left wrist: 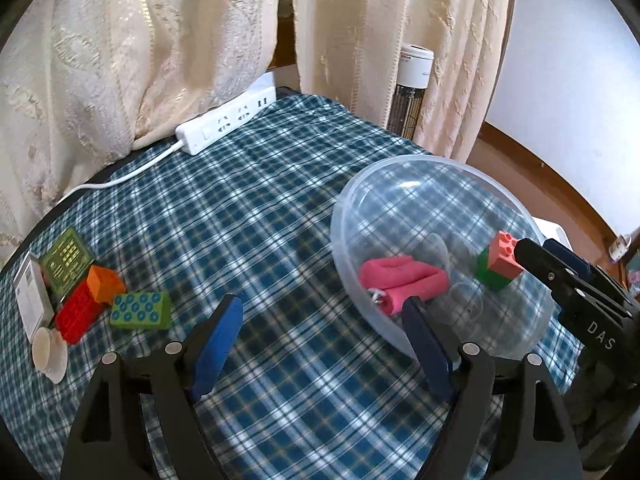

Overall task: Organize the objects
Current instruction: 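Withdraw both grippers from the bowl back toward the remaining objects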

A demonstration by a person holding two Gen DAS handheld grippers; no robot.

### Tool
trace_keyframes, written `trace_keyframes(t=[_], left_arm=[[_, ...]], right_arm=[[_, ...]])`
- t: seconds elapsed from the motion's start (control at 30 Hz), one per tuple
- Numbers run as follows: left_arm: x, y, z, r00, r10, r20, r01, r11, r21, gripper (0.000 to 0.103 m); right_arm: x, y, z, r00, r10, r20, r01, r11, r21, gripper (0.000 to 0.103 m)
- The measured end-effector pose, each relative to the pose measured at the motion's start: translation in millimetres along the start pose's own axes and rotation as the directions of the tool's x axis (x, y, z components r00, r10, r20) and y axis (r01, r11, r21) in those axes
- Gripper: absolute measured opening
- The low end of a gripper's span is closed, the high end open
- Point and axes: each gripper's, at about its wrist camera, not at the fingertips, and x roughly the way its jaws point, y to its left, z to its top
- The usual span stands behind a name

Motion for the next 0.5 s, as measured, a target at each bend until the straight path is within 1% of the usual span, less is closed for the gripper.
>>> trace_keyframes(t=[0.23,0.5], left_arm=[[-8.3,17.3,-11.3,1.0,0.024,0.005,-0.024,0.999,-0.023,0.083],[-17.8,54.8,-27.1,0.998,0.063,0.003,-0.062,0.993,-0.096,0.083]], right_arm=[[-1.4,22.3,-3.4,1.0,0.019,-0.009,-0.02,1.0,-0.024,0.068],[-0.9,53.9,-7.3,0.998,0.051,-0.023,-0.053,0.996,-0.069,0.069]])
